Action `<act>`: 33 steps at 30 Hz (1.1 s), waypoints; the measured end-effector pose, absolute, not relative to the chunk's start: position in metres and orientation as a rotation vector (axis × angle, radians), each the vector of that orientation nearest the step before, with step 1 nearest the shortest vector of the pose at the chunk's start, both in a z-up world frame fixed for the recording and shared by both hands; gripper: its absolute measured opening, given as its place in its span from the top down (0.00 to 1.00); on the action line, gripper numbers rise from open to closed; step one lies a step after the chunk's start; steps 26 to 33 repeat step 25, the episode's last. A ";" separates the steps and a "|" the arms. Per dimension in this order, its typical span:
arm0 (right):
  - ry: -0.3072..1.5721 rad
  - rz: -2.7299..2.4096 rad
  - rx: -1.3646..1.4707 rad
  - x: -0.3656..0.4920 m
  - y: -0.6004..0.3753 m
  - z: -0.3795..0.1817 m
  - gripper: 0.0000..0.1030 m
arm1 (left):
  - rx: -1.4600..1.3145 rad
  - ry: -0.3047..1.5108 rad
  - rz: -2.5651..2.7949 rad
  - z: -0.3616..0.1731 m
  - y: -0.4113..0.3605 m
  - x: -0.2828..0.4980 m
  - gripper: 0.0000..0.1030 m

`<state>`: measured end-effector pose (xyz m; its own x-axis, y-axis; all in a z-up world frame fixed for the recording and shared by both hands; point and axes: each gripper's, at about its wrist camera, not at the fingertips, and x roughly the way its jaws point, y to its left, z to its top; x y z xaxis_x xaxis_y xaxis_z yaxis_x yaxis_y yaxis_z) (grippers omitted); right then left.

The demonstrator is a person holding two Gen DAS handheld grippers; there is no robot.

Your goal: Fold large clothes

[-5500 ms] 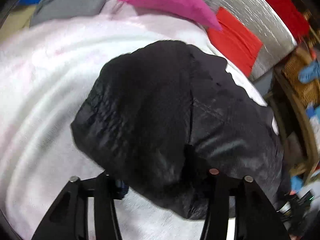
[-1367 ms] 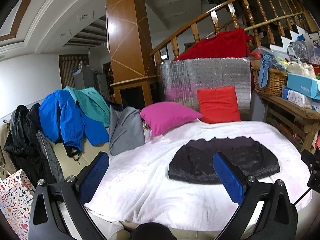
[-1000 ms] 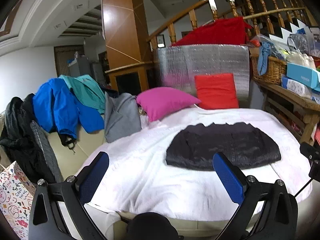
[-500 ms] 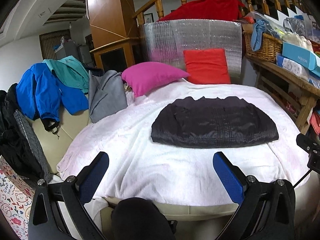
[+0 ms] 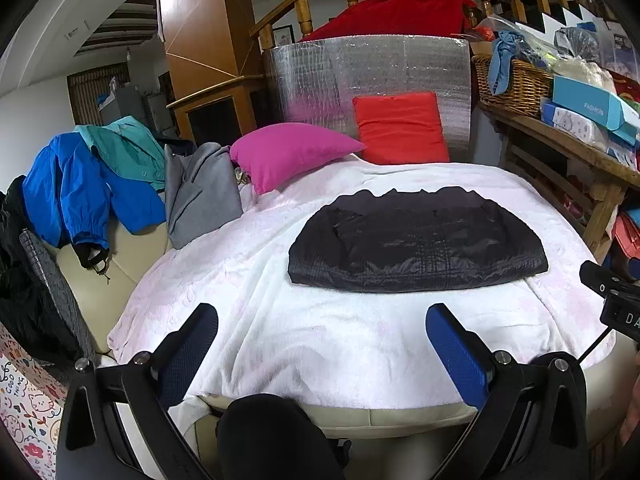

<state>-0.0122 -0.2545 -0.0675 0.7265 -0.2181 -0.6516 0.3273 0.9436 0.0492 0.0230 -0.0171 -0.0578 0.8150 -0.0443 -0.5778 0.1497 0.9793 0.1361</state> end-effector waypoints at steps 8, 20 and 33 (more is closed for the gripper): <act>0.686 -0.303 0.151 -0.011 -0.251 -0.062 0.03 | 0.168 0.579 -0.121 -0.051 -0.015 0.018 0.00; 0.695 -0.298 0.101 0.005 -0.234 -0.059 0.03 | 0.120 0.584 -0.128 -0.055 -0.004 0.029 0.00; 0.693 -0.292 0.099 0.025 -0.240 -0.058 0.03 | 0.098 0.571 -0.104 -0.056 -0.001 0.045 0.00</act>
